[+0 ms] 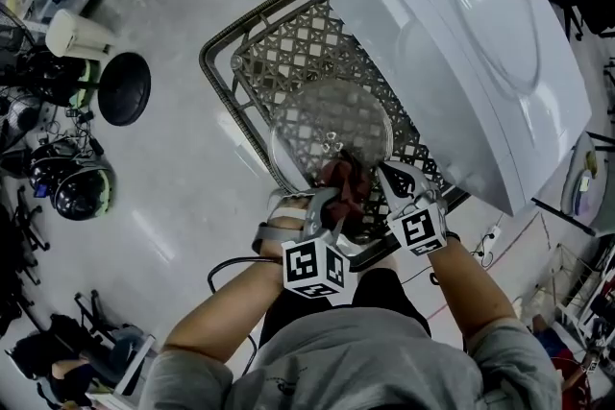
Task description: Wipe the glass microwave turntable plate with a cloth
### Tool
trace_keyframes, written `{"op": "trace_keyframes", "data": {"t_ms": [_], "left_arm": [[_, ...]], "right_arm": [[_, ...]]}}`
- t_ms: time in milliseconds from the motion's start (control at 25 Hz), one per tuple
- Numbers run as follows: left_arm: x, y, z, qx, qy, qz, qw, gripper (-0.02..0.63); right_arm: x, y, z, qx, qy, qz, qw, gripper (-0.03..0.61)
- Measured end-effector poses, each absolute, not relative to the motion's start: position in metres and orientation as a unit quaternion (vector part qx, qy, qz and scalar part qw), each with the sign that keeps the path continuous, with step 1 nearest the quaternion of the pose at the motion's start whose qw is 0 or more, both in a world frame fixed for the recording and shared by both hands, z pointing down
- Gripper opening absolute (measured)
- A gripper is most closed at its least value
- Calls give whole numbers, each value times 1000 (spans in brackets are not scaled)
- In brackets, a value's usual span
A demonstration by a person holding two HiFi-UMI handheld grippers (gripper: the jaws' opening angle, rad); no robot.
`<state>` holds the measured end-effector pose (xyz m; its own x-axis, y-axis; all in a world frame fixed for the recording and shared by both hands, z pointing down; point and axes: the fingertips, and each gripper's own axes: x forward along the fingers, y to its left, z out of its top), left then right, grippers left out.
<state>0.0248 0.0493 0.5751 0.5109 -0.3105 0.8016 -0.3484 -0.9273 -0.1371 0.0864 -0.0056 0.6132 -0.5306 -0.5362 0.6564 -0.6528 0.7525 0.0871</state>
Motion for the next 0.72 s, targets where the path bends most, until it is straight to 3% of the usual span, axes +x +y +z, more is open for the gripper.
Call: {"op": "trace_keyframes", "data": {"t_ms": [240, 720], "left_arm": [[84, 54, 585, 888, -168, 428, -11, 60], [71, 58, 606, 883, -164, 439, 15, 58]], "right_arm": [[87, -5, 611, 341, -871, 85, 344, 6], [88, -7, 610, 340, -870, 77, 350, 6]]}}
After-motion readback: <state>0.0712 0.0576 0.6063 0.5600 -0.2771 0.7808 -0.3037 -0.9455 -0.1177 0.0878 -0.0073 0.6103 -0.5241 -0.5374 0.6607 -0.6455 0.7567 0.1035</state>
